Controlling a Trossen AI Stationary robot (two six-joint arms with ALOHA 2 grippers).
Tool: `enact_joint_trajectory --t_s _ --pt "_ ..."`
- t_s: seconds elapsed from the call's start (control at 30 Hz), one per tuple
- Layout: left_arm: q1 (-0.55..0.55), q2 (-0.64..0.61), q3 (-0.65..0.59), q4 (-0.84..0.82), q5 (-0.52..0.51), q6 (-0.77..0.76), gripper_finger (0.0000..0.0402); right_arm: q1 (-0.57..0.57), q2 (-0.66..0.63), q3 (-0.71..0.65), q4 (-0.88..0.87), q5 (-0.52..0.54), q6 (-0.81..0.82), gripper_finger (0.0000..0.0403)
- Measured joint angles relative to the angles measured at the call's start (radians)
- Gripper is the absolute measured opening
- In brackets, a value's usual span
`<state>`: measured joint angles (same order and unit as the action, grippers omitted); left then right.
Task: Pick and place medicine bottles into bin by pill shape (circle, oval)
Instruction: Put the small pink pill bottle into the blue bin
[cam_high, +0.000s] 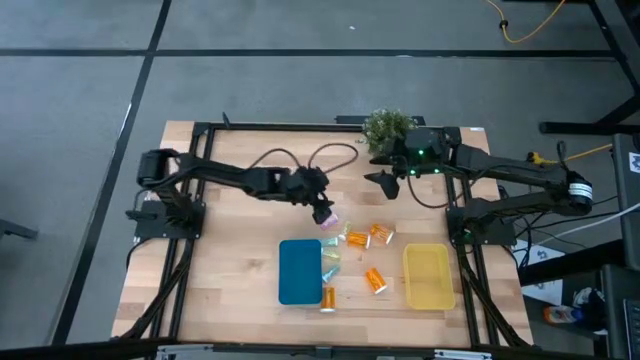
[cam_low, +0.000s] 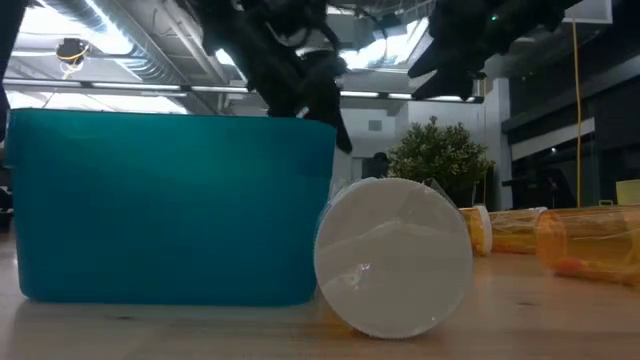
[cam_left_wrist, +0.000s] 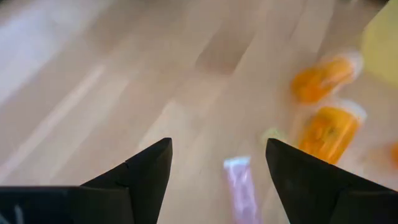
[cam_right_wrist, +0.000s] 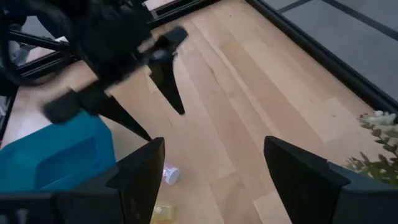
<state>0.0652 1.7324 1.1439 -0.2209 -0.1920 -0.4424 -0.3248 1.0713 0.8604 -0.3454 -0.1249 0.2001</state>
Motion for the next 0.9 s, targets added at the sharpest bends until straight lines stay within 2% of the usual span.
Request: enact_joint_trajectory --t_s 0.1,0.3,0.67,0.9 --pt "-0.013 0.050 0.044 -0.052 0.013 0.000 0.0254 0.002 -0.033 0.000 -0.023 0.000 -0.001 0.0276" --pt "-0.023 0.125 0.086 -0.080 0.133 -0.037 0.0254 0.002 -0.084 0.000 -0.088 0.000 -0.003 0.0276" --pt "-0.018 0.270 0.276 -0.287 0.150 0.011 0.0254 0.002 -0.117 0.000 -0.114 0.000 -0.003 0.0276" --pt "-0.014 0.336 0.309 -0.344 0.154 0.015 0.0254 0.002 -0.117 0.000 -0.148 0.000 -0.003 0.0276"
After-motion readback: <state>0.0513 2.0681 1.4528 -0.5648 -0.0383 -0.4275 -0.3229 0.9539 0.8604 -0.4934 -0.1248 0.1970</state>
